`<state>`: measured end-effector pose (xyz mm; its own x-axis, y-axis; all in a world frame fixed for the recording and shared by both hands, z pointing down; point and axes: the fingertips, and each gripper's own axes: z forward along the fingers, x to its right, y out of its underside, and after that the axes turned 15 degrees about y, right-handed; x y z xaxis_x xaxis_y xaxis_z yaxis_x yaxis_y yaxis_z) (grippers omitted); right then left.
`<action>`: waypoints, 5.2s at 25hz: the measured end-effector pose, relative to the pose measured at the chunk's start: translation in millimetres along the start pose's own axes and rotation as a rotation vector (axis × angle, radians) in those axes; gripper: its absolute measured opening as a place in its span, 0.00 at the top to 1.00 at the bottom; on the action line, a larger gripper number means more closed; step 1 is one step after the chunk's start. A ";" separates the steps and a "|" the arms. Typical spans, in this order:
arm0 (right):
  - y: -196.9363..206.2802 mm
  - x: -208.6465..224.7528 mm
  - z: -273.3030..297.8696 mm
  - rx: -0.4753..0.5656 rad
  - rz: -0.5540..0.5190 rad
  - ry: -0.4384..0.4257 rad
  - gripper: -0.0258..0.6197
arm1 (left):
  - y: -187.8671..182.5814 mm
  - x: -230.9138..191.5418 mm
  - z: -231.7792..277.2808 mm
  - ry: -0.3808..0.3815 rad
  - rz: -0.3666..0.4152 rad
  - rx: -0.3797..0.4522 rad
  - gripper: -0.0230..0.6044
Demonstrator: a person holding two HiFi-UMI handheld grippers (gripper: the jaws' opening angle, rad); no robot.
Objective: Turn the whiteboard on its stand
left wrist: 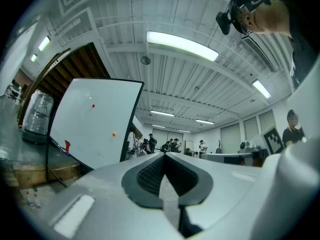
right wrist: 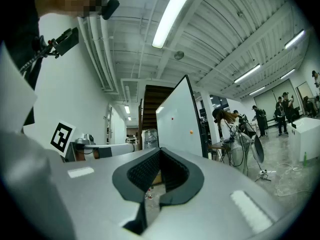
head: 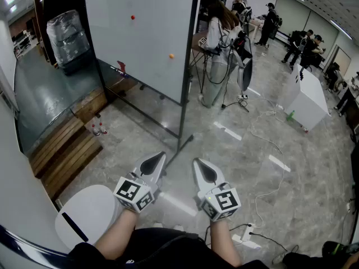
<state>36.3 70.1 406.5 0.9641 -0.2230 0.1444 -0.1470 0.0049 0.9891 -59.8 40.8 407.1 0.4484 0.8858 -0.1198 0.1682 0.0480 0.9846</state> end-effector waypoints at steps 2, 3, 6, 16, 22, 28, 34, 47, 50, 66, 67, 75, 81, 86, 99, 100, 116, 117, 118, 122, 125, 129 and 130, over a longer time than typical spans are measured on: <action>0.1 0.5 -0.9 0.001 -0.006 -0.003 0.95 | -0.1 1.5 1.4 0.002 0.004 0.001 0.96; 0.8 1.0 -1.1 0.001 -0.008 -0.004 0.95 | 0.2 1.9 2.0 0.002 0.006 0.001 0.96; 3.5 3.0 -1.4 -0.001 -0.011 0.001 0.95 | 0.6 2.5 2.2 0.002 0.012 0.000 0.96; 5.6 2.2 -6.4 -0.019 0.022 -0.005 0.95 | 2.3 -0.1 -3.4 -0.035 -0.001 -0.011 0.96; 6.6 4.0 -13.1 -0.022 0.046 -0.017 0.95 | 4.8 8.5 -2.0 -0.031 -0.002 -0.011 0.96; 2.5 8.3 -18.7 -0.021 0.067 -0.033 0.95 | 4.4 16.0 2.7 -0.034 -0.001 -0.018 0.97; 8.4 16.9 -23.4 -0.022 0.085 -0.047 0.95 | 8.8 25.3 4.3 -0.030 -0.001 -0.008 0.96; 11.2 36.4 -47.7 -0.025 0.085 -0.069 0.95 | 23.2 49.6 8.3 -0.073 -0.010 0.002 0.96; 12.3 43.7 -49.4 -0.033 0.083 -0.072 0.95 | 24.3 51.8 11.7 -0.076 -0.013 0.004 0.96; 18.9 49.3 5.5 -0.043 0.063 -0.089 0.95 | 25.3 -2.3 28.8 -0.094 0.002 -0.012 0.96; 18.1 50.3 12.1 -0.043 0.059 -0.087 0.95 | 24.9 -8.9 31.4 -0.094 0.002 -0.011 0.96; 11.4 51.1 86.0 -0.051 0.038 -0.067 0.95 | 16.6 -79.8 53.0 -0.064 -0.011 -0.003 0.96; 4.4 35.9 143.1 -0.054 0.028 -0.068 0.95 | -2.4 -139.7 61.9 -0.040 -0.003 -0.003 0.96; 5.4 23.3 185.3 -0.032 0.030 -0.071 0.95 | -8.6 -182.4 68.1 -0.016 0.006 -0.004 0.96; 28.3 19.1 274.4 -0.072 -0.080 0.048 0.95 | -6.2 -272.2 88.6 -0.007 0.016 -0.060 0.96; 30.3 18.8 279.4 -0.073 -0.076 0.052 0.95 | -7.0 -275.9 90.6 -0.003 0.024 -0.060 0.96; 18.9 34.0 321.7 -0.031 -0.085 0.032 0.95 | -10.1 -301.7 118.2 -0.019 0.045 -0.027 0.96; 17.2 37.6 324.4 -0.029 -0.084 0.029 0.95 | -11.6 -302.0 121.8 -0.023 0.048 -0.026 0.96; 15.3 41.3 327.4 -0.028 -0.085 0.027 0.95 | -13.5 -302.8 125.6 -0.027 0.051 -0.025 0.96; 4.5 54.3 342.8 -0.015 -0.104 0.013 0.95 | -22.7 -309.6 140.8 -0.045 0.064 -0.015 0.96; -1.6 67.6 353.6 -0.008 -0.113 0.001 0.95 | -23.4 -313.0 154.1 -0.054 0.062 -0.013 0.96; -5.2 91.6 370.7 -0.004 -0.125 -0.019 0.95 | -19.9 -319.2 175.0 -0.072 0.070 -0.020 0.96; -5.9 96.8 375.4 -0.001 -0.127 -0.024 0.95 | -17.9 -322.0 179.8 -0.078 0.074 -0.024 0.96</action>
<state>47.5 -317.4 404.2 0.9693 -0.2454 0.0175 -0.0240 -0.0237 0.9994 -49.4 -328.3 405.2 0.5256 0.8489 -0.0557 0.1118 -0.0041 0.9937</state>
